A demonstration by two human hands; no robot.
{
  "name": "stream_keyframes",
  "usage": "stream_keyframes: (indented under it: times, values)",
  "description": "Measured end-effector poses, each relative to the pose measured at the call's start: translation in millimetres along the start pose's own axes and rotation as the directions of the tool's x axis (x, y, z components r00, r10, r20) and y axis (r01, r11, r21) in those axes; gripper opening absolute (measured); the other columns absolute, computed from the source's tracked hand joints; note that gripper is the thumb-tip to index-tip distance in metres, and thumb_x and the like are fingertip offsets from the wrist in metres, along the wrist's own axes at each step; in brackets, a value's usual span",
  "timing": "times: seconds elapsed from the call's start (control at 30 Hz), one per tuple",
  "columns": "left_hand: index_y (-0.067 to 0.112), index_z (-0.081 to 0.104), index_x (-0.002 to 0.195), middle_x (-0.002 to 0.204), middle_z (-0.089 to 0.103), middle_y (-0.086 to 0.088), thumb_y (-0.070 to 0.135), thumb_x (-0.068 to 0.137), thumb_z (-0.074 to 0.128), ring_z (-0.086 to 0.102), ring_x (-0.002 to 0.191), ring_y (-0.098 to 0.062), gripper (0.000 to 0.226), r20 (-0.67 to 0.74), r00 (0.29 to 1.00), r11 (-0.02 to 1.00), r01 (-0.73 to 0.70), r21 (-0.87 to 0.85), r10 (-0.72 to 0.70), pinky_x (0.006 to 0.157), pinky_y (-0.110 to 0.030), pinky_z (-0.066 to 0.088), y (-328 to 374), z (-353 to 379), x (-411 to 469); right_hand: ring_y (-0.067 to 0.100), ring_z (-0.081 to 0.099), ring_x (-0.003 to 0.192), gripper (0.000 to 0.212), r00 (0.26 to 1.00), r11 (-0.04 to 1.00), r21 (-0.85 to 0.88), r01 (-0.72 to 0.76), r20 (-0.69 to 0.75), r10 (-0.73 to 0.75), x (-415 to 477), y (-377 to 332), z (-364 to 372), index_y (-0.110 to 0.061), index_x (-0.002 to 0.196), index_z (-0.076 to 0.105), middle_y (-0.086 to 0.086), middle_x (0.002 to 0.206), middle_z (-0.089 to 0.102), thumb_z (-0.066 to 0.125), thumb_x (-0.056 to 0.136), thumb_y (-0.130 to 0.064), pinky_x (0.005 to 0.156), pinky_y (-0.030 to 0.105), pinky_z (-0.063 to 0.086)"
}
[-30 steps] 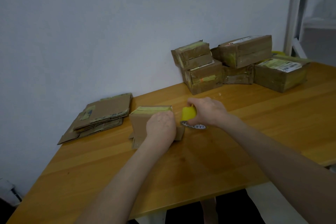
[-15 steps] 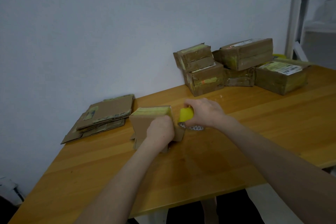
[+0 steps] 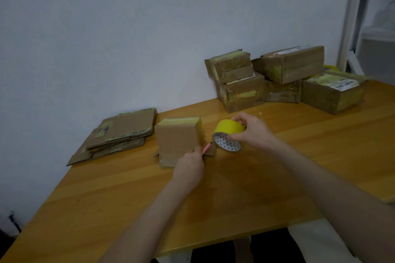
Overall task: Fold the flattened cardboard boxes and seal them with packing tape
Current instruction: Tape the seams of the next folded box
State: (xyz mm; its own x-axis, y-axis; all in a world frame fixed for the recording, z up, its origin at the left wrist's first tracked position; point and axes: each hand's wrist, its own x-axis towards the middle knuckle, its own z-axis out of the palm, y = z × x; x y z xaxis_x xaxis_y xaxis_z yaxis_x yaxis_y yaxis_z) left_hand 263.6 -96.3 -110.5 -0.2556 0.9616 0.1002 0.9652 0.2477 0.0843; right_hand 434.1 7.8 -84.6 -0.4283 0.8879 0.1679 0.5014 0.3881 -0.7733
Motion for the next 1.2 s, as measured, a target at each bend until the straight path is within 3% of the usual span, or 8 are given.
stream_keyframes:
  times: [0.13,0.2,0.27,0.4,0.53,0.77,1.0,1.2]
  values:
    - [0.017,0.058,0.106,0.090,0.061,-0.001,0.031,0.101,0.037,0.059,0.070,-0.012,0.026,-0.058,0.995,0.982,-0.075,0.171,0.086,0.062,-0.024,0.055,0.8,-13.9,-1.1,0.013,0.051,0.111,0.050,1.000,0.982,0.190,0.021,0.009,-0.023,-4.4,5.1,-4.9,-0.022,0.113,0.053,-0.003,0.118,0.056,0.080,0.072,-0.016,0.086,0.033,0.052]
    - [0.018,0.061,0.104,0.092,0.061,0.002,0.030,0.099,0.042,0.057,0.073,-0.009,0.022,-0.244,0.964,0.995,-0.097,0.032,0.102,0.066,-0.022,0.054,2.1,-30.1,7.7,0.015,0.058,0.106,0.050,0.999,0.969,0.241,0.048,0.010,-0.052,-6.6,5.3,-5.9,-0.023,0.110,0.052,-0.003,0.114,0.060,0.080,0.071,-0.010,0.079,0.028,0.054]
    - [0.017,0.060,0.119,0.104,0.065,0.001,0.026,0.096,0.050,0.060,0.088,-0.009,0.027,-0.359,0.933,0.950,-0.125,-0.285,0.015,0.081,-0.025,0.053,4.4,-46.0,20.4,0.016,0.062,0.099,0.052,0.997,0.956,0.283,0.077,0.000,-0.080,-9.0,4.2,-6.0,-0.024,0.108,0.051,-0.003,0.106,0.064,0.080,0.070,-0.004,0.074,0.024,0.054]
    - [0.015,0.053,0.134,0.124,0.060,0.002,0.033,0.094,0.056,0.053,0.110,-0.007,0.044,-0.129,0.990,0.699,-0.048,-0.714,-0.064,0.093,-0.019,0.039,15.3,-55.8,42.3,0.017,0.061,0.097,0.053,0.989,0.945,0.293,0.149,-0.045,-0.142,-13.7,2.5,-7.8,-0.025,0.105,0.050,0.001,0.101,0.064,0.080,0.068,-0.002,0.081,0.033,0.052]
    - [0.015,0.060,0.127,0.122,0.064,-0.003,0.035,0.094,0.055,0.058,0.113,-0.018,0.039,-0.070,0.996,0.608,-0.026,-0.793,-0.049,0.101,-0.040,0.046,28.5,-50.0,54.0,0.017,0.059,0.100,0.053,0.982,0.948,0.259,0.186,-0.066,-0.174,-17.2,3.6,-10.9,-0.026,0.105,0.049,0.000,0.102,0.062,0.078,0.069,0.001,0.087,0.035,0.051]
    - [0.024,0.070,0.081,0.091,0.071,0.000,0.027,0.084,0.070,0.065,0.093,-0.019,0.005,-0.103,0.972,0.508,0.019,-0.861,-0.211,0.088,-0.044,0.054,45.4,-43.7,64.6,0.015,0.058,0.097,0.057,0.980,0.970,0.162,0.180,-0.115,-0.163,-20.2,13.0,-14.3,-0.040,0.097,0.045,-0.009,0.098,0.058,0.077,0.068,-0.003,0.085,0.042,0.051]
    - [0.025,0.062,0.067,0.077,0.067,-0.003,0.023,0.085,0.068,0.068,0.082,-0.029,0.019,-0.074,0.974,0.560,0.061,-0.826,-0.214,0.079,-0.048,0.056,50.7,-38.3,83.3,0.015,0.057,0.098,0.059,0.979,0.979,0.100,0.176,-0.120,-0.164,-17.5,22.2,-16.3,-0.045,0.093,0.045,-0.014,0.097,0.057,0.078,0.067,-0.004,0.086,0.043,0.051]
    - [0.012,0.064,0.089,0.091,0.066,-0.010,0.022,0.097,0.049,0.063,0.090,-0.027,0.019,-0.103,0.981,0.727,0.051,-0.685,-0.166,0.083,-0.037,0.053,60.7,-30.5,88.6,0.018,0.058,0.097,0.050,0.984,0.985,0.072,0.159,-0.088,-0.152,-9.6,25.9,-17.6,-0.033,0.105,0.049,-0.004,0.102,0.058,0.078,0.071,-0.011,0.085,0.045,0.052]
